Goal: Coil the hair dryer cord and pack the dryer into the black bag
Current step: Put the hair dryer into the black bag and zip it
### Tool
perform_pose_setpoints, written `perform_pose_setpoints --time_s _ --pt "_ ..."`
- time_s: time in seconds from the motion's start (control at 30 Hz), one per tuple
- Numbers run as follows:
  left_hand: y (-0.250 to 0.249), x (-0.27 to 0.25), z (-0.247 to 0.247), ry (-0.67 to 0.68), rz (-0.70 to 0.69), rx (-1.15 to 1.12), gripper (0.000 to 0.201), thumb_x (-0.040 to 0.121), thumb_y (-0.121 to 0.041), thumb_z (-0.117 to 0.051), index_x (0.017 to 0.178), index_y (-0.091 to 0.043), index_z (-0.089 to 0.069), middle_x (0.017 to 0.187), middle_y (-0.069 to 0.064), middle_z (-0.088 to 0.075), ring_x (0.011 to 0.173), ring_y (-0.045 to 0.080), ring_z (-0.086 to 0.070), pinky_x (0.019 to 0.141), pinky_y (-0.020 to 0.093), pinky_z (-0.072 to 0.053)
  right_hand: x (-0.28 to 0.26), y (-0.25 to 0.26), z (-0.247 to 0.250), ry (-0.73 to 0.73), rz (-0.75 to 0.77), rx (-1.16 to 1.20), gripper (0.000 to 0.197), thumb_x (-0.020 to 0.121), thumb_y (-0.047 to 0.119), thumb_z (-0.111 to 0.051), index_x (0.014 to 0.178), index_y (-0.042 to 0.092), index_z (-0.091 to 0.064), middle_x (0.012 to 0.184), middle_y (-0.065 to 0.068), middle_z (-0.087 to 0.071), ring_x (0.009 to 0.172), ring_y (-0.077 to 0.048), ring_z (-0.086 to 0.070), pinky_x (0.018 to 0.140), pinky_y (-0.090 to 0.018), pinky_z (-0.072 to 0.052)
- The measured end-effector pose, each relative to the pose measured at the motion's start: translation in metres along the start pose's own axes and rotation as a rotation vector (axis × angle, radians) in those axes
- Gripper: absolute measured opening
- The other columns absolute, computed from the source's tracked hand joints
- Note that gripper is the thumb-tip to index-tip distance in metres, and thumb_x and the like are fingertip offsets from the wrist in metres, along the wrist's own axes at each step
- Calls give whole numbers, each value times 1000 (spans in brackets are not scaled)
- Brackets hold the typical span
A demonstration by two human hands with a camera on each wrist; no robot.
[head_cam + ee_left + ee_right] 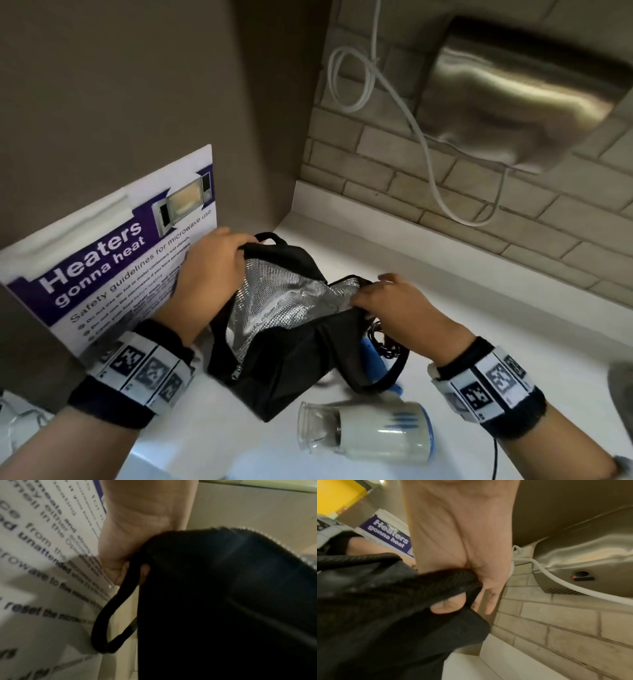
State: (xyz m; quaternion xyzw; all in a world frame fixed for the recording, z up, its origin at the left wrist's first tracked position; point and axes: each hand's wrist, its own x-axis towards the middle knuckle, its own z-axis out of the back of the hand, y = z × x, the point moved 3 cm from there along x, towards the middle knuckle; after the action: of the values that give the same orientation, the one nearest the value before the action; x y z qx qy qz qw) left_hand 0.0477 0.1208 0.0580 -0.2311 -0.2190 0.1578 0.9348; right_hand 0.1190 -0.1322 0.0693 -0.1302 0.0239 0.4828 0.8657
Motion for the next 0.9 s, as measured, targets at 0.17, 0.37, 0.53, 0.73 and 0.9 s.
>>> perform_pose_setpoints --time_s 0.17,0.37,0.53,0.73,0.9 --pt "8 -4 -3 -7 5 14 31 87 -2 -54 112 -16 -67 89 8 -63 83 28 -62 73 36 -48 0 -17 -24 26 -73 69 30 73 -2 -50 85 23 -61 88 2 -69 89 -25 -64 83 -28 -39" --pt "-7 -3 -8 79 -30 38 23 87 -17 -58 109 -17 -65 89 8 -62 84 28 -61 69 32 -43 0 -11 -20 -35 -75 83 43 73 -3 -52 102 29 -56 94 10 -63 96 -16 -61 98 -30 -32" --pt "-25 -7 -5 133 5 -16 22 86 -28 -62 108 -26 -63 84 -4 -48 78 23 -60 68 34 -51 6 -2 -6 -172 -38 176 27 82 17 -63 103 30 -54 96 9 -61 98 -16 -60 93 -34 -36" --pt "-37 -20 0 151 -8 -103 22 84 -30 -66 106 -26 -65 96 -1 -55 90 22 -61 80 42 -53 -1 -1 5 -250 -19 409 31 90 34 -58 120 31 -51 115 3 -55 108 -18 -55 95 -41 -44" --pt "-67 -32 18 -24 -131 -139 17 90 -22 -59 105 -21 -68 105 5 -59 101 27 -54 88 43 -47 -26 -29 6 -349 -188 499 35 93 34 -52 127 25 -48 118 0 -48 105 -20 -56 94 -38 -47"
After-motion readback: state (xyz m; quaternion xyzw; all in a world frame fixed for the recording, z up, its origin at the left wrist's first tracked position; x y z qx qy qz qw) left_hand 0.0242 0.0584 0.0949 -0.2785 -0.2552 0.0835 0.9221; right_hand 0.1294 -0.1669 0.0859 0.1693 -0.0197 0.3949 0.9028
